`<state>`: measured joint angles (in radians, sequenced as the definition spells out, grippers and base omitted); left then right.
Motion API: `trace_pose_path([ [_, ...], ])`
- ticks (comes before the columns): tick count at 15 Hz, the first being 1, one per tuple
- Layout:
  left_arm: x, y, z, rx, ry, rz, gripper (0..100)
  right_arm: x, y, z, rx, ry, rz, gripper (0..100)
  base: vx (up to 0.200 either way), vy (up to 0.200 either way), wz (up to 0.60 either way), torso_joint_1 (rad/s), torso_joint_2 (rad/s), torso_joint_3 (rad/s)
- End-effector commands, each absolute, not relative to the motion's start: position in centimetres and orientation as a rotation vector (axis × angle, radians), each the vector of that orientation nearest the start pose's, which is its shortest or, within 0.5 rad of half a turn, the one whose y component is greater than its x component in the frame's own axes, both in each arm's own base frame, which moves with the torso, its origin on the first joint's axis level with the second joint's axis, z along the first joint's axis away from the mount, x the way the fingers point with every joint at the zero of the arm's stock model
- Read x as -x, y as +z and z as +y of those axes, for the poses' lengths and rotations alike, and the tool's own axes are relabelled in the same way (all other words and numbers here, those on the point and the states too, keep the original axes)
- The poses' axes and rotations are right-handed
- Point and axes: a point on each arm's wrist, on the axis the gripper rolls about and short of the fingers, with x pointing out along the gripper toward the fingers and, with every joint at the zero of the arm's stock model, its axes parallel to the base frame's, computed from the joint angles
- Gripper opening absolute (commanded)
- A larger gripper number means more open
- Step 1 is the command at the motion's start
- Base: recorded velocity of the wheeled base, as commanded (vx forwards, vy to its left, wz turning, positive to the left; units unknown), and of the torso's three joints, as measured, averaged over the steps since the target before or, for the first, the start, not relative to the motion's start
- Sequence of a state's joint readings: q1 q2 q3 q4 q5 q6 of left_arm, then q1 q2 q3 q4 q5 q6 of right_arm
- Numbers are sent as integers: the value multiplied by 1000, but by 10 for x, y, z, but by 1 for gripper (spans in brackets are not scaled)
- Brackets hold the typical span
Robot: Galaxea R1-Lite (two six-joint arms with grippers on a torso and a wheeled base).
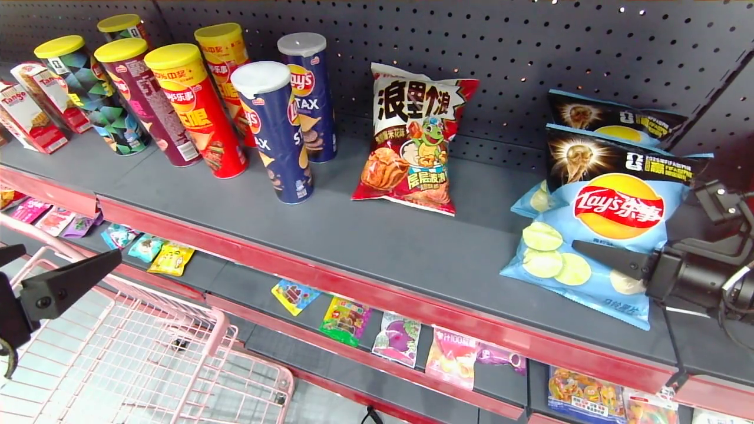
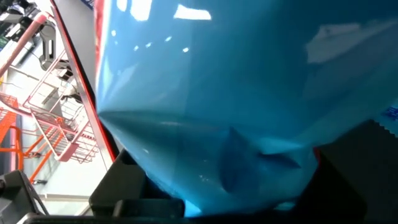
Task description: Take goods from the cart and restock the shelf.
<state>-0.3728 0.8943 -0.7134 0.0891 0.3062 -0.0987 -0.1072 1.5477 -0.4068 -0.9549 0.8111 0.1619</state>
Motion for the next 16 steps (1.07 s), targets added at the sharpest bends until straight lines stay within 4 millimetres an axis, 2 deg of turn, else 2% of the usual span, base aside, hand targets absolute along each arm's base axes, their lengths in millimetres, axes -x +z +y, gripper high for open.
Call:
trace_pose_path([
  [1, -92, 250, -29, 9, -53, 259, 100, -232, 153, -9, -242, 685, 235, 0, 0, 0, 0, 0, 0, 0],
  [14, -92, 248, -29, 7, -52, 265, 100, -234, 153, -10, -252, 679, 208, 0, 0, 0, 0, 0, 0, 0],
  [15, -92, 248, -29, 7, -52, 265, 100, -234, 153, -10, -253, 678, 209, 100, 0, 0, 0, 0, 0, 0],
  [16, -92, 248, -29, 7, -52, 265, 100, -234, 154, -10, -256, 677, 210, 100, 0, 0, 0, 0, 0, 0],
])
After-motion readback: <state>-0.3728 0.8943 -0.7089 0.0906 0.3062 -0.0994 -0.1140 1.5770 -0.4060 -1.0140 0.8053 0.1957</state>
